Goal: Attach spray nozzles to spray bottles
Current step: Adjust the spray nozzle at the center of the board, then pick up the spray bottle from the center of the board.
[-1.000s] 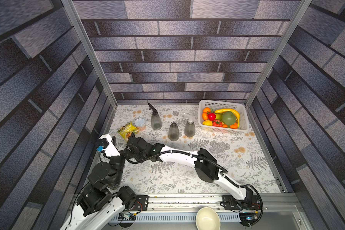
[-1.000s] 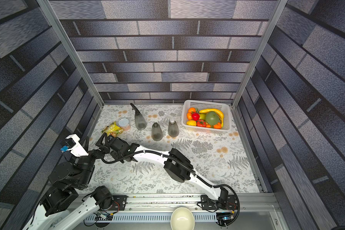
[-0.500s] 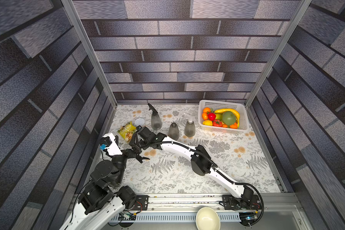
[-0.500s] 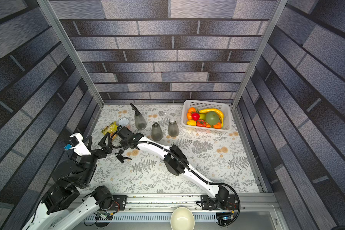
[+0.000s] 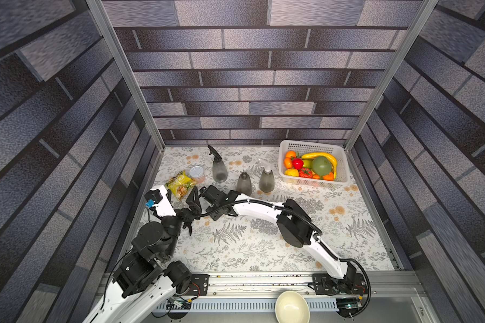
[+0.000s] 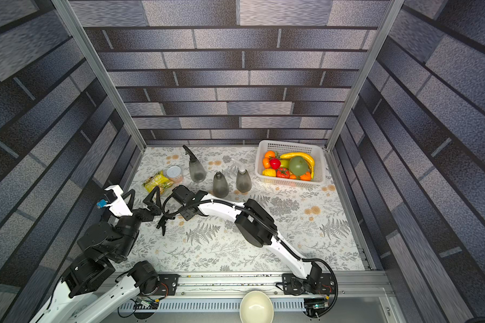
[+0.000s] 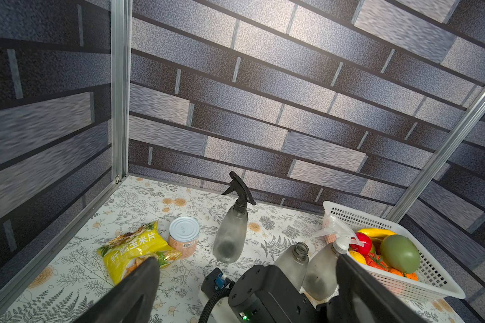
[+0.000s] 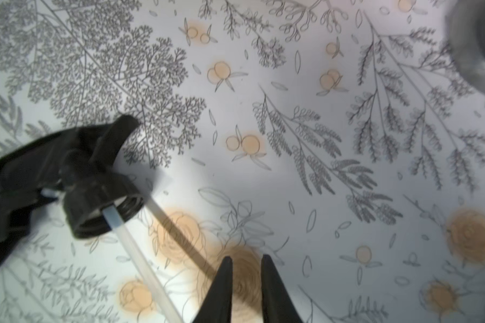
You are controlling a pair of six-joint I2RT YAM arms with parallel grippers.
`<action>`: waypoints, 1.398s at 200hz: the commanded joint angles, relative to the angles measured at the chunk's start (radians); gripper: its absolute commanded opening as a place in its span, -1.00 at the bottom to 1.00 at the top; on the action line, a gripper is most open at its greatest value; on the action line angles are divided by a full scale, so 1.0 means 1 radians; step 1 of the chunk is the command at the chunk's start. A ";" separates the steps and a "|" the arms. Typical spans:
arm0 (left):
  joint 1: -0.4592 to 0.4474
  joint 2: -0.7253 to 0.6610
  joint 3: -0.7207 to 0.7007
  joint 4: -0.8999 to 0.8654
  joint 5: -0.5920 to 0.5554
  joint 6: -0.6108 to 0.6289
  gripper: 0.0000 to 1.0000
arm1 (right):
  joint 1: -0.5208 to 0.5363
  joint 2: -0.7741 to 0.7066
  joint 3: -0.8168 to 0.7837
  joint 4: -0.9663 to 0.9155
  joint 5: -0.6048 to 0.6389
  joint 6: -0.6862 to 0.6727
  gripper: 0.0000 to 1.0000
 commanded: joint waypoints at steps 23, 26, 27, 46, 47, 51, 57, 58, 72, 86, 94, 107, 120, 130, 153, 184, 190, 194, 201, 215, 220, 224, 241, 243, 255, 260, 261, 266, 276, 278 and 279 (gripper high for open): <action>0.005 -0.004 -0.013 -0.001 0.019 -0.017 1.00 | 0.028 -0.174 -0.179 0.018 -0.119 0.055 -0.59; 0.005 -0.005 -0.014 -0.003 0.019 -0.019 1.00 | 0.028 -0.185 -0.187 0.022 -0.132 0.057 -0.59; 0.006 -0.005 -0.015 -0.003 0.019 -0.020 1.00 | 0.028 -0.189 -0.189 0.022 -0.134 0.059 -0.59; 0.006 -0.005 -0.017 -0.027 0.009 -0.041 1.00 | 0.026 -0.268 -0.218 0.021 -0.172 0.064 -0.54; 0.006 -0.005 -0.019 -0.028 0.007 -0.043 1.00 | 0.026 -0.274 -0.218 0.020 -0.171 0.064 -0.54; 0.005 -0.007 -0.022 -0.033 0.002 -0.053 1.00 | 0.026 -0.291 -0.224 0.015 -0.166 0.063 -0.54; 0.005 -0.010 -0.032 -0.038 -0.004 -0.067 1.00 | 0.025 -0.323 -0.230 0.008 -0.151 0.060 -0.54; 0.006 -0.011 -0.035 -0.039 -0.005 -0.068 1.00 | 0.025 -0.329 -0.230 0.006 -0.148 0.059 -0.54; 0.006 -0.023 -0.060 -0.051 -0.036 -0.127 1.00 | 0.025 -0.422 -0.245 -0.010 -0.080 0.054 -0.48; 0.009 -0.031 -0.077 -0.070 -0.075 -0.188 1.00 | 0.023 -0.496 -0.273 -0.014 -0.008 0.036 -0.37; 0.011 -0.033 -0.082 -0.081 -0.085 -0.210 1.00 | 0.022 -0.528 -0.291 -0.011 -0.001 0.009 -0.23; 0.021 -0.026 -0.073 -0.125 -0.101 -0.260 1.00 | 0.018 -0.546 -0.298 -0.020 -0.003 -0.034 0.02; 0.044 -0.012 -0.062 -0.170 -0.104 -0.319 0.97 | 0.007 -0.545 -0.286 -0.056 0.021 -0.050 0.05; 0.066 -0.001 -0.057 -0.197 -0.071 -0.350 0.97 | 0.001 -0.563 -0.302 -0.052 0.065 -0.044 0.05; 0.145 0.034 -0.047 -0.236 0.037 -0.399 0.97 | -0.007 -0.619 -0.318 -0.034 0.249 -0.044 0.21; 0.311 0.064 -0.064 -0.212 0.264 -0.446 0.97 | -0.048 -0.620 -0.285 -0.021 0.399 -0.043 0.45; 0.344 0.069 -0.072 -0.210 0.302 -0.457 0.97 | -0.061 -0.617 -0.277 -0.023 0.390 -0.040 0.46; 0.364 0.071 -0.075 -0.210 0.326 -0.464 0.97 | -0.069 -0.612 -0.270 -0.026 0.382 -0.038 0.47; 0.403 0.072 -0.082 -0.204 0.365 -0.473 0.97 | -0.083 -0.600 -0.254 -0.032 0.366 -0.038 0.50; 0.473 0.074 -0.108 -0.179 0.466 -0.493 0.98 | -0.117 -0.551 -0.207 -0.061 0.304 -0.039 0.50; 0.493 0.074 -0.117 -0.169 0.499 -0.503 0.97 | -0.129 -0.531 -0.189 -0.070 0.284 -0.035 0.50; 0.511 0.075 -0.123 -0.163 0.524 -0.510 0.98 | -0.135 -0.516 -0.176 -0.074 0.263 -0.031 0.50; 0.555 0.077 -0.150 -0.135 0.603 -0.526 0.97 | -0.170 -0.466 -0.142 -0.075 0.221 -0.022 0.52; 0.558 0.077 -0.152 -0.133 0.609 -0.526 0.97 | -0.171 -0.462 -0.140 -0.072 0.221 -0.022 0.53; 0.563 0.077 -0.164 -0.124 0.626 -0.523 0.97 | -0.190 -0.438 -0.123 -0.066 0.208 -0.008 0.57; 0.564 0.077 -0.169 -0.118 0.631 -0.518 0.97 | -0.198 -0.427 -0.114 -0.066 0.198 0.002 0.58; 0.564 0.077 -0.170 -0.116 0.632 -0.517 0.97 | -0.200 -0.425 -0.111 -0.066 0.195 0.003 0.58; 0.564 0.077 -0.175 -0.108 0.638 -0.514 0.97 | -0.206 -0.415 -0.103 -0.065 0.180 0.011 0.60; 0.565 0.080 -0.181 -0.093 0.649 -0.513 0.98 | -0.218 -0.401 -0.084 -0.069 0.168 0.027 0.62; 0.564 0.082 -0.183 -0.090 0.649 -0.511 0.98 | -0.219 -0.401 -0.083 -0.069 0.166 0.030 0.63; 0.565 0.082 -0.183 -0.089 0.651 -0.511 0.98 | -0.220 -0.402 -0.080 -0.068 0.165 0.030 0.63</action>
